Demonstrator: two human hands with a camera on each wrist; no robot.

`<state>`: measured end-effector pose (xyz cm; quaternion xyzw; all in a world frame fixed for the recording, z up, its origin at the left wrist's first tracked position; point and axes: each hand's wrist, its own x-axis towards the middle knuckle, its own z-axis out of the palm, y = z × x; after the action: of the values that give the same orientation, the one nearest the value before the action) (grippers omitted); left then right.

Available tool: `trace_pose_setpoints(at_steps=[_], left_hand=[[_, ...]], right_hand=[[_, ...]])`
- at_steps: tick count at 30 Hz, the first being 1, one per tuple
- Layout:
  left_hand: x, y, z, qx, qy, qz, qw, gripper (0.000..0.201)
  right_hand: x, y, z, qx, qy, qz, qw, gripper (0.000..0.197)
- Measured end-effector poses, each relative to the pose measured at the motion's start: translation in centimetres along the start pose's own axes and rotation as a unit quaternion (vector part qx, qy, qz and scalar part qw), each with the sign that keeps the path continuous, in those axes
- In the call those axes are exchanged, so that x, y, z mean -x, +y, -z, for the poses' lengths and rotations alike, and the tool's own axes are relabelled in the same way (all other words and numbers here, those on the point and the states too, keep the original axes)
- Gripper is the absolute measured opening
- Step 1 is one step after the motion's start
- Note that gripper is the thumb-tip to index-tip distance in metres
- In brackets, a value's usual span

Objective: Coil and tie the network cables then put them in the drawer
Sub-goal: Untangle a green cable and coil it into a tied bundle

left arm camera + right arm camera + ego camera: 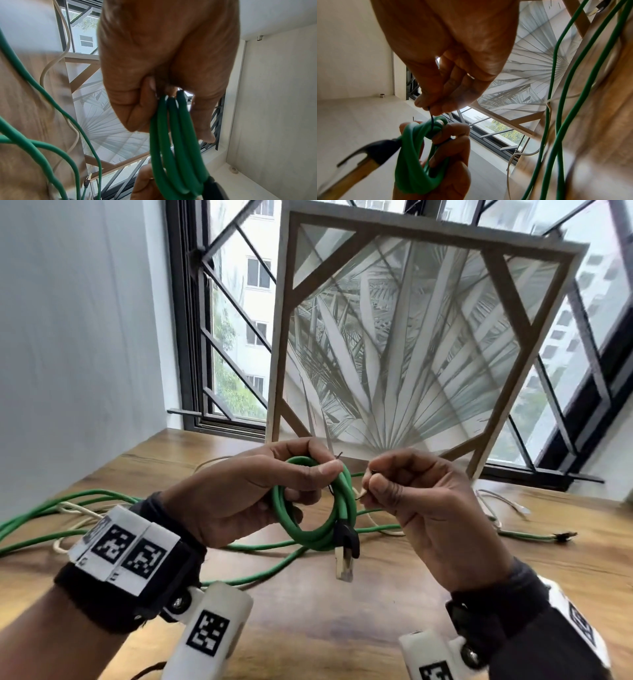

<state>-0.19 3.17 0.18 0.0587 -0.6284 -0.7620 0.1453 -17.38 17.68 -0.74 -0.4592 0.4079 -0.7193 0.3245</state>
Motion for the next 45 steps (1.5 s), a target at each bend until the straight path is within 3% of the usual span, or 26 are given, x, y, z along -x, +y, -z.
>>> trace_pose_setpoints(at_steps=[5,11,17,25,31,40,45], left_hand=[[-0.1,0.3,0.1,0.028,0.023,-0.004,0.999,0.021],[-0.3,0.0,-0.4,0.003,0.01,0.017,1.0,0.015],[0.0,0.1,0.1,0.009,-0.022,0.054,0.998,0.04],[0.2,0.4,0.1,0.004,-0.048,0.091,0.995,0.025],[0.2,0.4,0.4,0.023,-0.091,0.102,0.99,0.033],[0.2,0.5,0.1,0.02,-0.076,0.108,0.991,0.03],[0.1,0.4,0.3,0.022,-0.094,0.108,0.989,0.038]], right_hand=[[-0.1,0.0,0.2,0.005,-0.004,0.041,0.999,0.032],[0.3,0.3,-1.1,0.047,-0.014,0.101,0.994,0.027],[0.5,0.0,-1.3,0.055,-0.019,0.069,0.996,0.034],[0.6,0.2,-1.4,0.046,-0.033,0.058,0.997,0.031],[0.5,0.6,-1.2,0.007,-0.046,0.04,0.998,0.032],[0.5,0.5,-1.3,0.011,-0.064,0.036,0.997,0.031],[0.6,0.2,-1.2,0.032,-0.067,0.049,0.996,0.029]])
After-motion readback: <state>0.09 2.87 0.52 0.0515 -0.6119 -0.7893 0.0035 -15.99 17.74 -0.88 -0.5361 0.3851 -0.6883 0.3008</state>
